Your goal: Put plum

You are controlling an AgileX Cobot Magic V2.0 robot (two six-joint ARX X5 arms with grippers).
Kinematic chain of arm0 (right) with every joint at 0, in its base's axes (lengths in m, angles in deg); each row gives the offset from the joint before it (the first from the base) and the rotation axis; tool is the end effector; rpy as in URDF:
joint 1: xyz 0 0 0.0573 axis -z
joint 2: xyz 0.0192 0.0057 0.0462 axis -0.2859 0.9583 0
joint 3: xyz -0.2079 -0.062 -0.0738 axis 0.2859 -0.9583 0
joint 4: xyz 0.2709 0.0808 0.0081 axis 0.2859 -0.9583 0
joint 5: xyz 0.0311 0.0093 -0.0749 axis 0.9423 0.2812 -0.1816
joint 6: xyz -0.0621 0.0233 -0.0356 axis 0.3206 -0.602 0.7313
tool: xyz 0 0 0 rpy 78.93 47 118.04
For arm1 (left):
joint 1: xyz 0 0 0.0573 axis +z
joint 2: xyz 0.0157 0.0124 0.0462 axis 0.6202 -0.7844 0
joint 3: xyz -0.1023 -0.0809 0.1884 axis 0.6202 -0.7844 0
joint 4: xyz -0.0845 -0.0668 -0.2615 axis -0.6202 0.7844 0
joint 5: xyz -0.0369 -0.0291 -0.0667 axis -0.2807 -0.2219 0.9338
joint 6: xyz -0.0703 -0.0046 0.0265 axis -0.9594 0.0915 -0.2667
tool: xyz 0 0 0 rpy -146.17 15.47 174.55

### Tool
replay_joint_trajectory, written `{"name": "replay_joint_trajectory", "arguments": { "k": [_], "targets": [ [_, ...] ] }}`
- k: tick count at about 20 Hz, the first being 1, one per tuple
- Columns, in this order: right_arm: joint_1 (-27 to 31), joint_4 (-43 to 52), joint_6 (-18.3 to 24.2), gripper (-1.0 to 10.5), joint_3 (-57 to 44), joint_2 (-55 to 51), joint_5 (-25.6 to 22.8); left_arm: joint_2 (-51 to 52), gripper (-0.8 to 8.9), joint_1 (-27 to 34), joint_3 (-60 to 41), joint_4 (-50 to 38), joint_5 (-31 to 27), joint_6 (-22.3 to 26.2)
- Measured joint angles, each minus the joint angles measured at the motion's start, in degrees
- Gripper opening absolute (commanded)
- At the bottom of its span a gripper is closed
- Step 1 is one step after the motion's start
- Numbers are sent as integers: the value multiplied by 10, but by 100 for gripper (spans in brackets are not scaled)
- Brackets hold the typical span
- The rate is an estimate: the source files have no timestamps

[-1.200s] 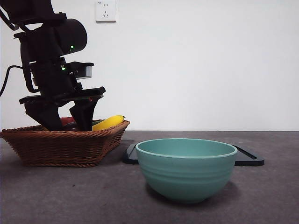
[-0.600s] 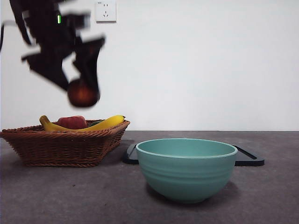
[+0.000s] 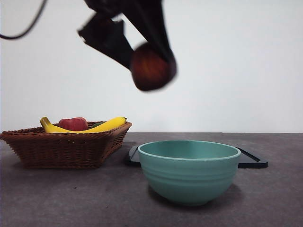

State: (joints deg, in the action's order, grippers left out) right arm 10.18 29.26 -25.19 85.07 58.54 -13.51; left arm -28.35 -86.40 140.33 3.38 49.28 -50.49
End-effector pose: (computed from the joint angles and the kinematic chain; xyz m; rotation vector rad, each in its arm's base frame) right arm 0.1745 0.0484 0.2989 0.1297 0.7699 0.5859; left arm 0.2338 -0.2719 0.2311 0.2819 0.8741 -0.8852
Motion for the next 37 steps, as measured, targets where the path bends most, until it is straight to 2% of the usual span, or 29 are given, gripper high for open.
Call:
{"name": "replay_joint_trajectory", "arguments": {
  "k": [7, 17, 20, 23, 24, 33, 37],
  "targets": [
    [0, 0, 0, 437, 0, 0, 0, -102, 245, -51, 0, -32, 0, 18],
    [0, 0, 0, 437, 0, 0, 0, -185, 246, -59, 0, -47, -19, 54],
    [0, 0, 0, 437, 0, 0, 0, -191, 252, -59, 0, -53, -20, 62],
    [0, 0, 0, 437, 0, 0, 0, -191, 378, -60, 0, -57, -20, 64],
    [0, 0, 0, 437, 0, 0, 0, -191, 388, -60, 0, -57, -20, 64],
    [0, 0, 0, 437, 0, 0, 0, -190, 388, -61, 9, -51, -20, 70],
    [0, 0, 0, 437, 0, 0, 0, -142, 388, -60, 30, -51, -20, 69]
  ]
}}
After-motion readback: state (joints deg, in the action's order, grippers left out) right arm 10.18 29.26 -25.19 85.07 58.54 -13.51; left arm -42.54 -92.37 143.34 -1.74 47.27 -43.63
